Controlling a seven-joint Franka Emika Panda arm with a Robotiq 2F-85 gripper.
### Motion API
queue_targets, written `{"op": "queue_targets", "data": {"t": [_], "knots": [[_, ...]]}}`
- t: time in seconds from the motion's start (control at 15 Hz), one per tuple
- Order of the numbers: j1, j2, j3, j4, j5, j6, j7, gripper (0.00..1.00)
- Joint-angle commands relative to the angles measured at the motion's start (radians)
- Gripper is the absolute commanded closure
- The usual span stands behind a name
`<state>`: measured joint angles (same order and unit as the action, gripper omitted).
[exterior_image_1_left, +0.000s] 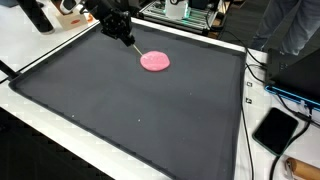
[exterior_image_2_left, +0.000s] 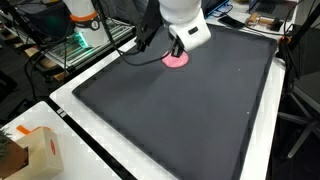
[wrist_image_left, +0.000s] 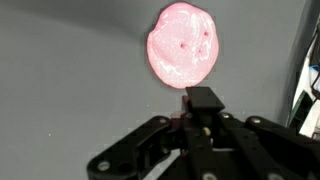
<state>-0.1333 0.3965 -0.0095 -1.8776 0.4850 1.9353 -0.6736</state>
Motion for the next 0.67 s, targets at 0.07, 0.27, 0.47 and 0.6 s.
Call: {"op": "queue_targets", "data": {"t": [0.07,0.27,0.47,0.6], "knots": [[0.034,0.022,0.026,0.052,-0.124,-0.007,0.095,0.97],[0.067,0.020,0.041,0.066,-0.209,-0.004,0.145,0.97],[0.101,0.017,0.054,0.075,-0.300,-0.006,0.197,0.97],[0.124,0.013,0.064,0.078,-0.356,-0.002,0.225,0.97]]}}
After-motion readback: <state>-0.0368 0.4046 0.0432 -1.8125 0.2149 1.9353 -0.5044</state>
